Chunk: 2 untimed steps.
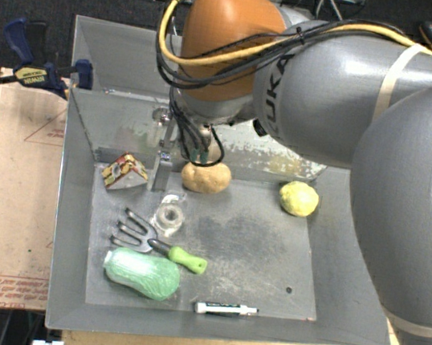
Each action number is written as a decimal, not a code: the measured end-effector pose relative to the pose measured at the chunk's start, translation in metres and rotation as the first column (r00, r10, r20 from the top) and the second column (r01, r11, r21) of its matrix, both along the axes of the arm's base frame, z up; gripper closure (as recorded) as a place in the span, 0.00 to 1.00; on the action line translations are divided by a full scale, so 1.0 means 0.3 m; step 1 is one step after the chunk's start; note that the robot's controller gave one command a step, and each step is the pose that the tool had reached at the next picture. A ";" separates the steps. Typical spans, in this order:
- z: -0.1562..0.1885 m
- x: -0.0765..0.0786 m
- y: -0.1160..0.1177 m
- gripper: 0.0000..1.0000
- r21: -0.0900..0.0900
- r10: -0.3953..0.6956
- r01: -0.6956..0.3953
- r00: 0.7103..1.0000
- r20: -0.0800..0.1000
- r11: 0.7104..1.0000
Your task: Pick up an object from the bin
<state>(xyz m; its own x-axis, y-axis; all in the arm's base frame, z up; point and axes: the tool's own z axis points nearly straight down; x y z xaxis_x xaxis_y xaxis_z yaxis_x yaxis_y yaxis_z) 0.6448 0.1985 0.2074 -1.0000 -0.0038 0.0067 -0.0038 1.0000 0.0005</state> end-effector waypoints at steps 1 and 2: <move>0.018 0.006 -0.003 0.00 0.002 -0.003 0.003 1.000 0.008 1.000; -0.298 0.030 0.011 0.00 0.002 0.099 -0.099 0.995 0.012 0.995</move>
Offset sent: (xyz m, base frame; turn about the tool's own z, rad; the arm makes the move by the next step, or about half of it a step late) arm 0.0105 0.0040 -0.1374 -0.1476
